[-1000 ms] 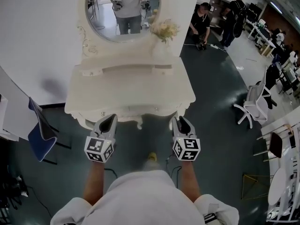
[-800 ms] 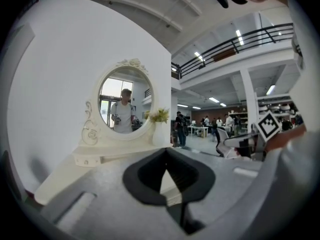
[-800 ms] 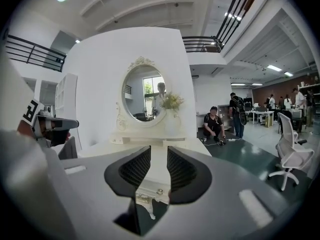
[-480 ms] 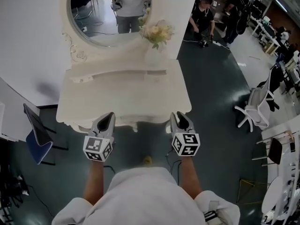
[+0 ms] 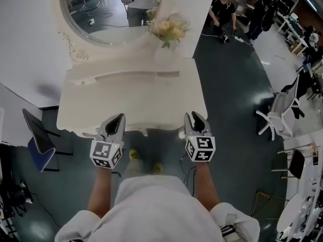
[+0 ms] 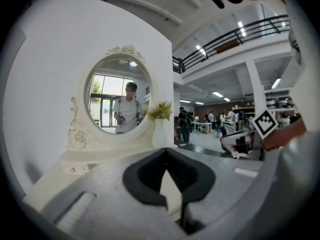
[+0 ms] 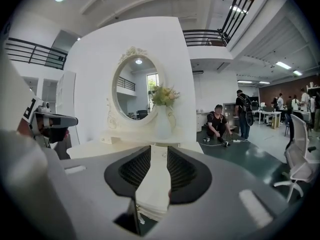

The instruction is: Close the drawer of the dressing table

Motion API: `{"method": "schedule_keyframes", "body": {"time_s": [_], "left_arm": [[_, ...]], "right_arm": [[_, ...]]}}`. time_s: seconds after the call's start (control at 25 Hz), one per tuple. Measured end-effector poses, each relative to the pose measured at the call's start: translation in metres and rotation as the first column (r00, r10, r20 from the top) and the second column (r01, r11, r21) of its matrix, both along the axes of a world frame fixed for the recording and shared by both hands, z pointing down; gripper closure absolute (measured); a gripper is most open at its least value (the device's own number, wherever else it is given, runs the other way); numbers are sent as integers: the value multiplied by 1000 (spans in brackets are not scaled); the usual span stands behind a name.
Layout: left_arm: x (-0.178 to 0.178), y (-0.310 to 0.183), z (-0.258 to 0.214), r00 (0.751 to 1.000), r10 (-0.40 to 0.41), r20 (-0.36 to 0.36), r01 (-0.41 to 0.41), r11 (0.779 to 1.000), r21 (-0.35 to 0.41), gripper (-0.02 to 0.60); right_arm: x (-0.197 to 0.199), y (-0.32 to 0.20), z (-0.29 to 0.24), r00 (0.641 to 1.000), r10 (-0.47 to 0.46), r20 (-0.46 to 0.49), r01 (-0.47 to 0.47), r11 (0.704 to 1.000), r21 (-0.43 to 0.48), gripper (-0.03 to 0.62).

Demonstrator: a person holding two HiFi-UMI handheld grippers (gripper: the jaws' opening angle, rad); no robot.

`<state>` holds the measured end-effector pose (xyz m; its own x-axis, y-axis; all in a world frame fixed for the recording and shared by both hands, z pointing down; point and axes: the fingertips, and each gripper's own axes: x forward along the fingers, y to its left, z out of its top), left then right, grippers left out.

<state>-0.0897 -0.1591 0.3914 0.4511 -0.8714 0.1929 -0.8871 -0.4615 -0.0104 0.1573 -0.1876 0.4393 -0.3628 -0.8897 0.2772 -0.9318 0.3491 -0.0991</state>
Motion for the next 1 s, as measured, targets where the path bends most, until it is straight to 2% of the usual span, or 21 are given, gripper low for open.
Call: {"method": "schedule_keyframes", "body": {"time_s": [0.2,0.6,1.0], "left_arm": [[5,-23,15,1000,5,-5,-5,999,-32,583],[-9,-98,52,999,28,-38,-32,994,-105,583],[-23,-162,91,999,29,-40,-34,992,-120,583]], "right_arm": [[0,-21,15,1000,2,22,-2,1000,-26,505],[-18,-82,52,1000,9,-9,-10,995,-94,505],[-39,-146,90,1000,9,-2,-9,993,-116,505]]}}
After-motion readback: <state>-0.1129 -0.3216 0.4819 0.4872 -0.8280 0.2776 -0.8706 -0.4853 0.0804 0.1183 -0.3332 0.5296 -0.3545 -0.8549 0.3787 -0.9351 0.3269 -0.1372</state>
